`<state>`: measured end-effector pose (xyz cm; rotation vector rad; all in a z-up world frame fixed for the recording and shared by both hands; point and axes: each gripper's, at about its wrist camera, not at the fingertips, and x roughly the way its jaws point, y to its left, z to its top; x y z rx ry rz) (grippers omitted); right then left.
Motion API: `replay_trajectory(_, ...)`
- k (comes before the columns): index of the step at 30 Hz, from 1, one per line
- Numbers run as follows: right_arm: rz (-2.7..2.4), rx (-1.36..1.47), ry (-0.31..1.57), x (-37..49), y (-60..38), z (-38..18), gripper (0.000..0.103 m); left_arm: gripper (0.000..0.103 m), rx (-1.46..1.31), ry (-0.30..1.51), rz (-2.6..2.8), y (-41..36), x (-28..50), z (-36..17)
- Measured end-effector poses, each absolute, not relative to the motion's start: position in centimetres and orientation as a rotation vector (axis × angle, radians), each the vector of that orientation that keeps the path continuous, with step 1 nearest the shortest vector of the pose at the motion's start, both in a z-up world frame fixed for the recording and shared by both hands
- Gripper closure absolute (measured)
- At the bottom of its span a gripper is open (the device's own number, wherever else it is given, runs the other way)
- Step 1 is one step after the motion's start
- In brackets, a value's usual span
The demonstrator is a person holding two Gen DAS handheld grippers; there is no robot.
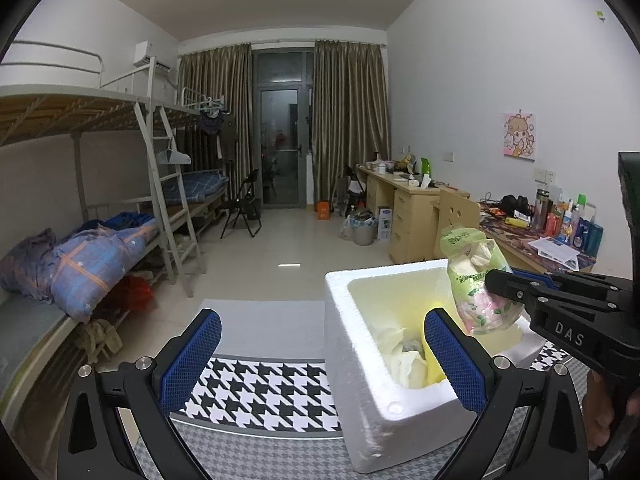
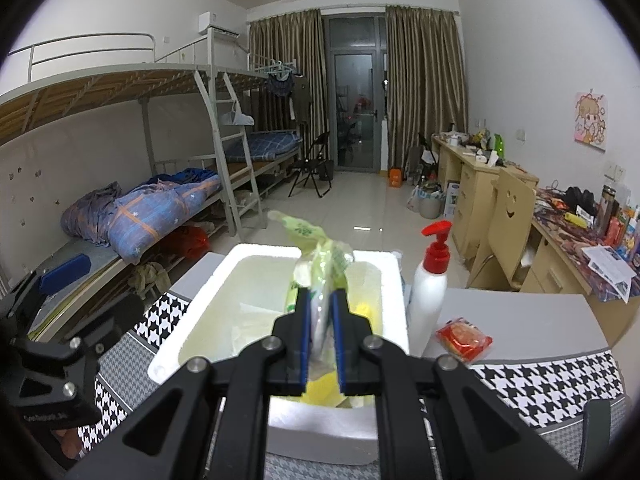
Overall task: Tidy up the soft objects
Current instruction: 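Lower the clear tissue bag into the box and open the right gripper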
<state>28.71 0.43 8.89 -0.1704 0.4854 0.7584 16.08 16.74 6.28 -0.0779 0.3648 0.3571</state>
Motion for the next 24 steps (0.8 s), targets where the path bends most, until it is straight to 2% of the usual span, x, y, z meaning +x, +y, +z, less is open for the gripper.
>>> replay_trajectory(15,0.756,-0.189,0.538,29.4,2.6,7.9,0.087,0.001,-0.134,0.355,0.369,18.5,15.0,6.1)
replay_trajectory(16,0.758,-0.194,0.544,29.4,2.7,7.9,0.08,0.001,-0.131,0.356,0.37,18.6,15.0,6.0)
replay_trajectory(17,0.757,-0.194,0.547,29.3,2.7,7.9,0.062,0.001,-0.127,0.357,0.372,18.7,14.9,6.0)
replay_trajectory(18,0.753,-0.195,0.55,29.2,2.7,7.9,0.049,0.001,-0.126,0.358,0.372,18.7,15.0,6.0)
replay_trajectory(19,0.751,-0.192,0.545,29.1,2.6,8.0,0.025,0.001,-0.129,0.357,0.373,18.7,14.9,6.1)
replay_trajectory(20,0.752,-0.183,0.526,28.8,2.4,8.2,0.016,0.001,-0.132,0.357,0.371,18.7,15.0,6.1)
replay_trajectory(24,0.749,-0.199,0.491,28.0,2.3,8.5,0.016,0.001,-0.126,0.359,0.365,18.6,15.0,6.1)
